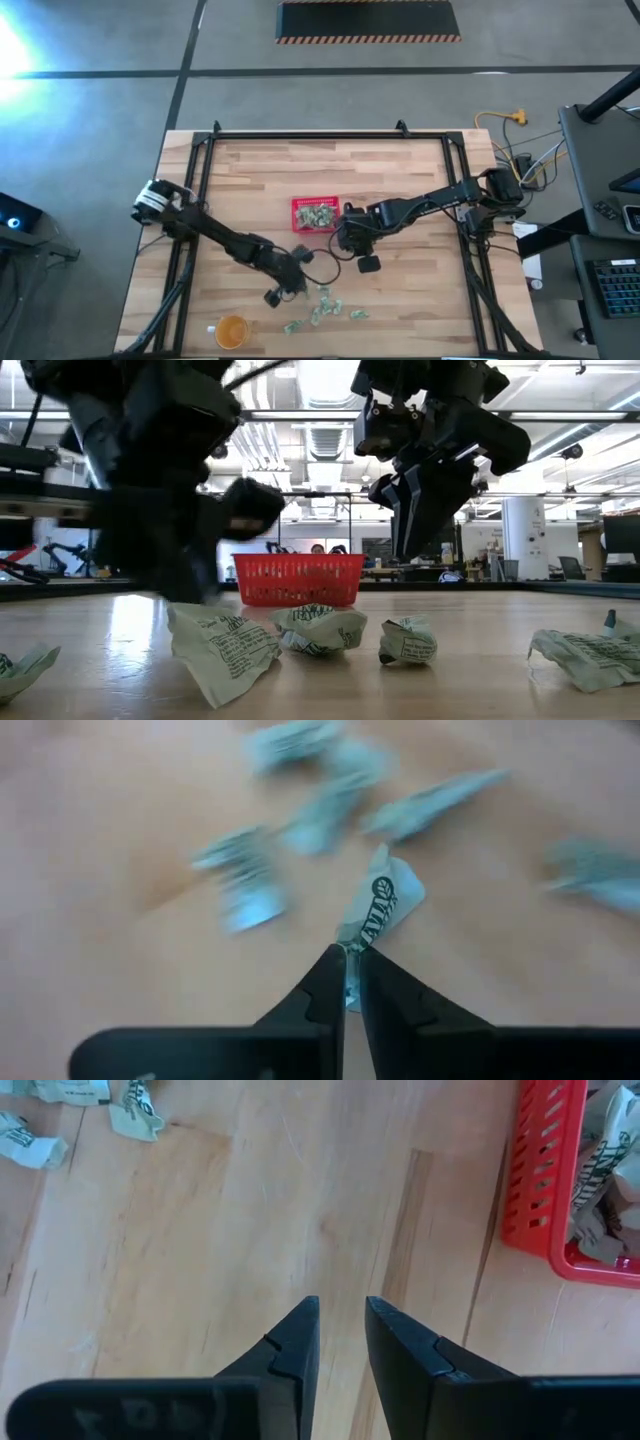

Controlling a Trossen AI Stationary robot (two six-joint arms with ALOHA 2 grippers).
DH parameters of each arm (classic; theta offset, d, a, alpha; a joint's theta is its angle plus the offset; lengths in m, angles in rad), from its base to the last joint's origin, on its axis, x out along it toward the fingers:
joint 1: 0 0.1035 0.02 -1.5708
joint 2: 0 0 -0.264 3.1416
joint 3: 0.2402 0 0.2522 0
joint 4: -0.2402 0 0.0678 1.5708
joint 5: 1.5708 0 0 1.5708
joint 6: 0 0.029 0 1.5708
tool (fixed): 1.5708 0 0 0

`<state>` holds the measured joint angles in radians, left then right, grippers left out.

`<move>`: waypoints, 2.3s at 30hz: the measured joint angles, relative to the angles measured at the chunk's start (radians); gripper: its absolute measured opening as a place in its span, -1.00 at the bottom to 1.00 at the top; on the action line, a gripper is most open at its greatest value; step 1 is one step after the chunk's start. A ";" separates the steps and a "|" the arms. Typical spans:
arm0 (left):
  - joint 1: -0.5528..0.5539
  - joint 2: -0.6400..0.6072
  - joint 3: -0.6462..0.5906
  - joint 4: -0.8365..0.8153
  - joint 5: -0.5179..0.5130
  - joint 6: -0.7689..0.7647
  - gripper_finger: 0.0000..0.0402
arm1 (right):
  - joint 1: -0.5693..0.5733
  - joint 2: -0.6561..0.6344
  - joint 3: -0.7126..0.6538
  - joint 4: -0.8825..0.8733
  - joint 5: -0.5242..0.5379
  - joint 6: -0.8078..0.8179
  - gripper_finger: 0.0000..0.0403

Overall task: Pick and place items into bin
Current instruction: Put the stevia packet into the red bin

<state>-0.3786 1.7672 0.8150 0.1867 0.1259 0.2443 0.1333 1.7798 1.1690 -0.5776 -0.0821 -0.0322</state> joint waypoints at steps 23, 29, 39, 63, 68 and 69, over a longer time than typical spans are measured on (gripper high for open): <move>0.144 -0.245 -0.036 -0.182 -0.995 0.161 -0.95 | 0.000 0.000 -0.106 0.103 0.006 0.004 -0.68; 0.170 -0.197 -0.034 -0.182 -0.948 0.164 -0.88 | 0.000 0.000 -0.135 0.165 0.006 0.007 -0.69; 0.169 -0.216 -0.029 -0.178 -0.901 0.180 -0.28 | 0.000 0.000 -0.172 0.396 -0.116 0.005 -0.61; 0.141 -0.548 -0.035 -0.483 -0.921 -0.108 -0.05 | 0.072 0.145 -0.321 1.028 -0.251 0.092 -0.20; 0.124 -0.591 -0.035 -0.504 -0.917 -0.134 -0.05 | 0.072 0.180 -0.299 1.031 -0.257 0.128 -0.11; 0.120 -0.595 -0.036 -0.515 -0.915 -0.135 -0.05 | 0.072 0.184 -0.295 1.033 -0.257 0.134 -0.10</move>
<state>-0.2585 1.1717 0.7793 -0.3288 -0.7893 0.1091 0.2056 1.9643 0.8740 0.4553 -0.3393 0.1016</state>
